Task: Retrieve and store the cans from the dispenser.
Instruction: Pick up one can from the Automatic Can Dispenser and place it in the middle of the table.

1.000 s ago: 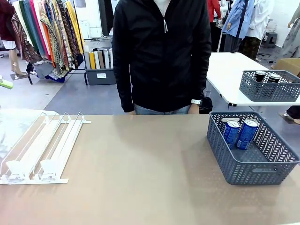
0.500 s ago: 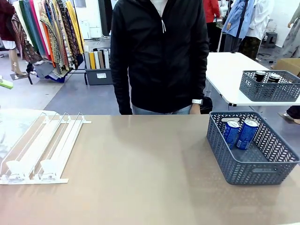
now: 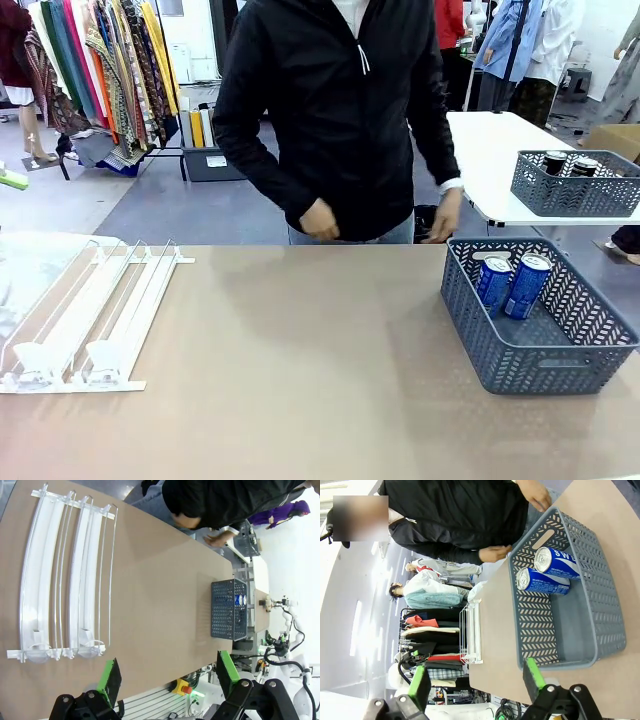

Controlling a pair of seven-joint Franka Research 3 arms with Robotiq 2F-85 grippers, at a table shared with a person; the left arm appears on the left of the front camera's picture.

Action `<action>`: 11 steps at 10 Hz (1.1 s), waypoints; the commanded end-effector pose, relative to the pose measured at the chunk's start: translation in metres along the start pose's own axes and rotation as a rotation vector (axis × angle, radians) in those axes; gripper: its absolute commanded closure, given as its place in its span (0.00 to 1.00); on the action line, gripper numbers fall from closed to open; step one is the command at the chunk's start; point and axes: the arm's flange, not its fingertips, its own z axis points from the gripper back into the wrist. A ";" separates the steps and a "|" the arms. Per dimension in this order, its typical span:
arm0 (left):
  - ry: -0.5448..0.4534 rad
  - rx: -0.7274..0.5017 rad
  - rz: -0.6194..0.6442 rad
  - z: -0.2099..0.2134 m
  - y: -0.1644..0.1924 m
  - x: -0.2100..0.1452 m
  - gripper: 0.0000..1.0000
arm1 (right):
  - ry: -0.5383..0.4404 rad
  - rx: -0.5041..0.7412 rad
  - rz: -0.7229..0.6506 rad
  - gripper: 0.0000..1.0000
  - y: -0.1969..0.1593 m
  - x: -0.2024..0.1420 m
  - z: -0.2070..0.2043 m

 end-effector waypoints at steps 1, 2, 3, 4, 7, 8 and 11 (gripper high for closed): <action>0.001 -0.021 0.001 0.002 0.001 0.002 0.00 | -0.008 0.015 -0.001 0.00 0.003 0.001 0.000; 0.001 -0.021 0.001 0.002 0.001 0.002 0.00 | -0.008 0.015 -0.001 0.00 0.003 0.001 0.000; 0.001 -0.021 0.001 0.002 0.001 0.002 0.00 | -0.008 0.015 -0.001 0.00 0.003 0.001 0.000; 0.001 -0.021 0.001 0.002 0.001 0.002 0.00 | -0.008 0.015 -0.001 0.00 0.003 0.001 0.000; 0.001 -0.021 0.001 0.002 0.001 0.002 0.00 | -0.008 0.015 -0.001 0.00 0.003 0.001 0.000; 0.001 -0.021 0.001 0.002 0.001 0.002 0.00 | -0.008 0.015 -0.001 0.00 0.003 0.001 0.000; 0.001 -0.021 0.001 0.002 0.001 0.002 0.00 | -0.008 0.015 -0.001 0.00 0.003 0.001 0.000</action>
